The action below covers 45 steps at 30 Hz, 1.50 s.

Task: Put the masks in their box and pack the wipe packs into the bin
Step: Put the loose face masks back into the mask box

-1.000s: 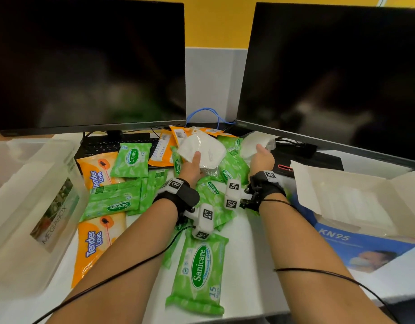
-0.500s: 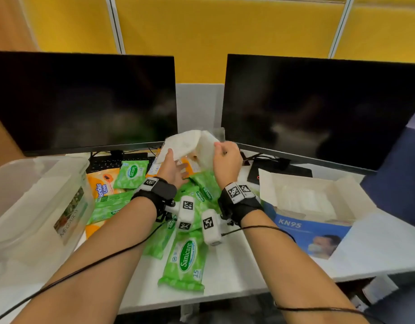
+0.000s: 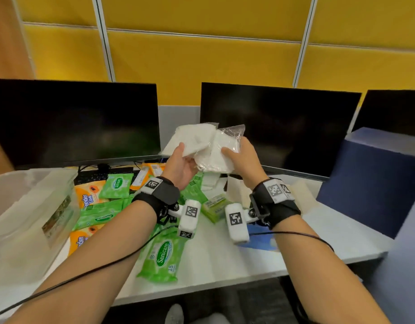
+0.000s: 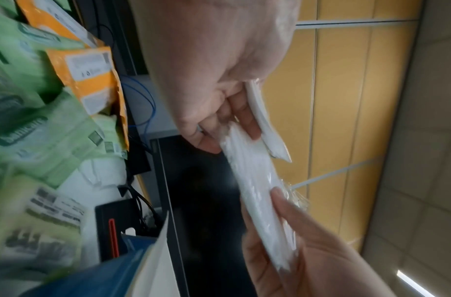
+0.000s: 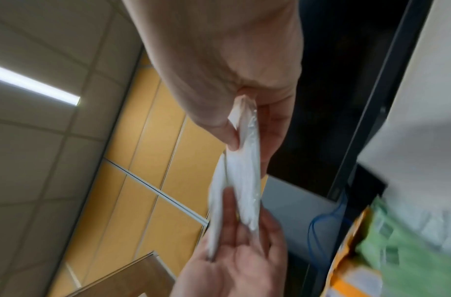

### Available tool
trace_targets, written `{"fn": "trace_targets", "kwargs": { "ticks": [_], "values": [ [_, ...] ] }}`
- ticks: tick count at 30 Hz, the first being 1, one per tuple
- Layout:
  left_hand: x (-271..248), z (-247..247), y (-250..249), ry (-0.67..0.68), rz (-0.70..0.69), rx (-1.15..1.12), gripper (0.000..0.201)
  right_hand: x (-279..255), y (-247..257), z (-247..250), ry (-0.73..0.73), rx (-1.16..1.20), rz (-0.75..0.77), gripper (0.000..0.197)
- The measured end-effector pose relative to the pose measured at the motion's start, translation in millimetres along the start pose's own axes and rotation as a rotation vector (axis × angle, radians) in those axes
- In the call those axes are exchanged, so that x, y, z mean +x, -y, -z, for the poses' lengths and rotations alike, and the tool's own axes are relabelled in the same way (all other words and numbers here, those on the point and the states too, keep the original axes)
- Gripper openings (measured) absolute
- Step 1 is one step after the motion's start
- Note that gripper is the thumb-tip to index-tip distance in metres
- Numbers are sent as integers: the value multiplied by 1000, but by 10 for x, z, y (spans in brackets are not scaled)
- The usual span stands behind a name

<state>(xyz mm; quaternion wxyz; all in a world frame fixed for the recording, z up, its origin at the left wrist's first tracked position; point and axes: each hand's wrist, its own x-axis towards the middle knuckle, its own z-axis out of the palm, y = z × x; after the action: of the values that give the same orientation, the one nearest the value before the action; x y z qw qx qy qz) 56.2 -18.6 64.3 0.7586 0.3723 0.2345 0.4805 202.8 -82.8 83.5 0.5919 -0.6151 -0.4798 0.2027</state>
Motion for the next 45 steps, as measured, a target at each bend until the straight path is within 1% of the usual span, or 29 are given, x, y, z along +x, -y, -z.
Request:
{"fn": "trace_targets", "kwargs": {
  "ticks": [2,3,5,7,9,11,13,15,17,18,20,22,26,29,30,33,36,38,39,40,41,43,45],
  "values": [
    [-18,-116,63,25,9,27,51,-37,-25,270,6,-67,21,35],
    [-20,-159,96,37,7,46,52,-54,-28,418,-15,-125,45,34],
    [-38,-238,166,61,11,128,56,-78,-26,728,-71,-295,108,32],
    [-71,-316,275,67,22,272,55,-114,-3,1024,-137,-490,136,32],
    [-114,-395,419,46,37,422,51,-170,33,1272,-131,-603,64,34],
    [-137,-462,561,38,58,550,49,-236,36,1405,-55,-665,-47,37],
    [-150,-516,707,42,102,639,51,-304,-22,1463,7,-691,-107,36],
    [-144,-538,827,58,166,665,49,-376,-102,1465,10,-733,-94,31],
    [-139,-530,905,35,175,670,49,-409,-177,1445,-35,-738,-80,27],
    [-115,-505,936,-1,165,655,49,-414,-201,1425,-77,-705,-64,27],
    [-94,-477,957,-57,155,561,46,-405,-205,1358,-159,-584,-29,27],
    [-116,-481,941,-59,166,473,42,-380,-178,1252,-185,-493,-39,30],
    [-155,-411,922,-63,169,376,40,-359,-141,1016,-79,-524,-135,38],
    [-159,-270,920,-110,173,311,43,-353,-163,843,-68,-529,-114,39],
    [-173,-241,910,-120,164,309,43,-351,-173,780,-37,-563,-105,38],
    [-179,-161,872,-180,113,358,42,-375,-165,598,110,-762,-65,36],
    [-173,-139,789,-216,52,437,46,-375,-139,536,121,-849,3,35],
    [-143,-150,723,-266,-34,425,47,-370,-96,510,144,-919,5,34],
    [-109,-153,694,-299,-88,397,46,-372,-84,489,169,-940,-19,34],
    [-84,-166,664,-322,-127,373,45,-371,-98,445,215,-944,-59,35],
    [-66,-186,645,-330,-156,341,44,-389,-127,402,293,-960,-90,36],
    [-37,-223,647,-272,-161,306,39,-445,-226,293,469,-990,-145,35],
    [-9,-242,690,-190,-152,343,30,-492,-341,241,576,-943,-187,36]
  ]
}}
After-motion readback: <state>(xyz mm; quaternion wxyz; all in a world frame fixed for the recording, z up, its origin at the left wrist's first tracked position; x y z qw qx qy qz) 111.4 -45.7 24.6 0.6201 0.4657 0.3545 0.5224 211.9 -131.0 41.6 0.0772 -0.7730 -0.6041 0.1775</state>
